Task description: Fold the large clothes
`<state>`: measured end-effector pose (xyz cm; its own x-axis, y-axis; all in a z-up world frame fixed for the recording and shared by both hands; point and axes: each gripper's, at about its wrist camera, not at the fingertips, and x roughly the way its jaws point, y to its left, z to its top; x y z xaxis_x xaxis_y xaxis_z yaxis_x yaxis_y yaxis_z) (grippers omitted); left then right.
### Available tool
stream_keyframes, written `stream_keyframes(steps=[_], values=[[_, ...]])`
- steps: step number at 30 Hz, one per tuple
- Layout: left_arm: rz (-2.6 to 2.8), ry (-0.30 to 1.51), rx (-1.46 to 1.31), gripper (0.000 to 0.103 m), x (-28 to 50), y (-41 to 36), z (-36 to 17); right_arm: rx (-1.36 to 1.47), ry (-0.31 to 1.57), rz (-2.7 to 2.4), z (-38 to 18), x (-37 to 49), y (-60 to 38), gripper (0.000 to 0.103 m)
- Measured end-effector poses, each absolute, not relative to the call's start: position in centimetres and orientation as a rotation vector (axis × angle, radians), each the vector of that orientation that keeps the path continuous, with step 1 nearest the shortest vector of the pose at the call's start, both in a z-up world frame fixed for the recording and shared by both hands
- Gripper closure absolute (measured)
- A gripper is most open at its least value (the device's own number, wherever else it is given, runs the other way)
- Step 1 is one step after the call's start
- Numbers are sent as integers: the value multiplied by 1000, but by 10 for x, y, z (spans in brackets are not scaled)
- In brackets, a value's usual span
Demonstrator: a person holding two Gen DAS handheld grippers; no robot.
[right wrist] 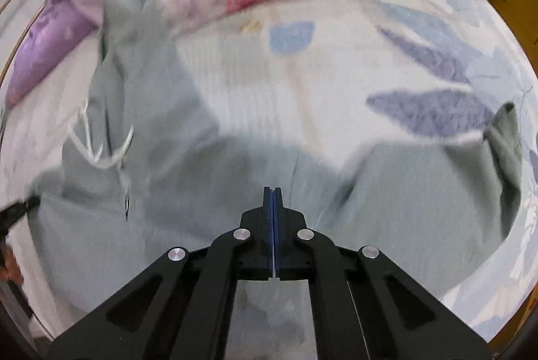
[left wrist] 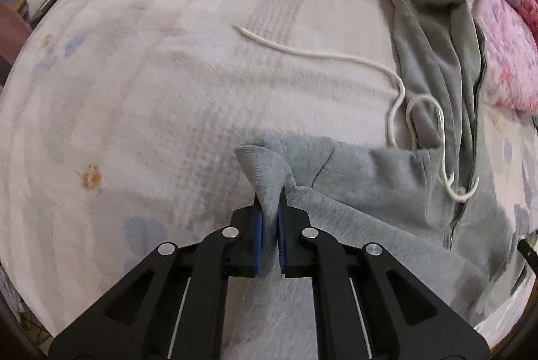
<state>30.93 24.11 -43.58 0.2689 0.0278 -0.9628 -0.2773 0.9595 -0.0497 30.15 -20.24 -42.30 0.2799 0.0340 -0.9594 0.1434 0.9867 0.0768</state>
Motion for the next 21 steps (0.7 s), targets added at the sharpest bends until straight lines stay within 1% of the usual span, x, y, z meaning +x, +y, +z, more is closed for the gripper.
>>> stream_keyframes(steps=[1, 3, 4, 5, 6, 7, 9, 10, 12, 13, 16, 18, 19, 20, 21], values=[[217, 1292, -218, 95, 308, 241, -439, 206, 1341, -69, -426, 302, -213, 98], [231, 1327, -236, 95, 311, 245, -454, 352, 1435, 32, -435, 288, -223, 93], [229, 1334, -242, 95, 316, 248, -456, 399, 1481, 53, -441, 274, -223, 77], [224, 1340, -234, 95, 315, 249, -462, 400, 1515, 53, -447, 266, -222, 52], [219, 1347, -221, 94, 319, 250, -468, 391, 1538, 52, -455, 260, -219, 39], [217, 1352, -204, 93, 318, 250, -469, 386, 1549, 55, -463, 257, -217, 36], [219, 1346, -196, 93, 317, 251, -468, 382, 1596, 74, -482, 253, -209, 37], [225, 1342, -197, 93, 315, 252, -467, 354, 1610, 47, -491, 251, -203, 42], [244, 1330, -177, 93, 314, 254, -463, 328, 1561, 52, -484, 246, -193, 69], [253, 1326, -167, 94, 311, 253, -460, 338, 1541, 94, -478, 246, -187, 92], [282, 1329, -160, 96, 314, 262, -449, 280, 1397, 94, -431, 256, -175, 92], [282, 1330, -189, 97, 315, 269, -450, 239, 1343, 108, -415, 270, -170, 92], [286, 1332, -186, 97, 316, 270, -451, 220, 1354, 105, -419, 278, -169, 91], [292, 1334, -170, 97, 317, 271, -455, 222, 1394, 77, -435, 294, -174, 88], [294, 1339, -162, 97, 317, 270, -460, 206, 1451, 47, -453, 299, -176, 82]])
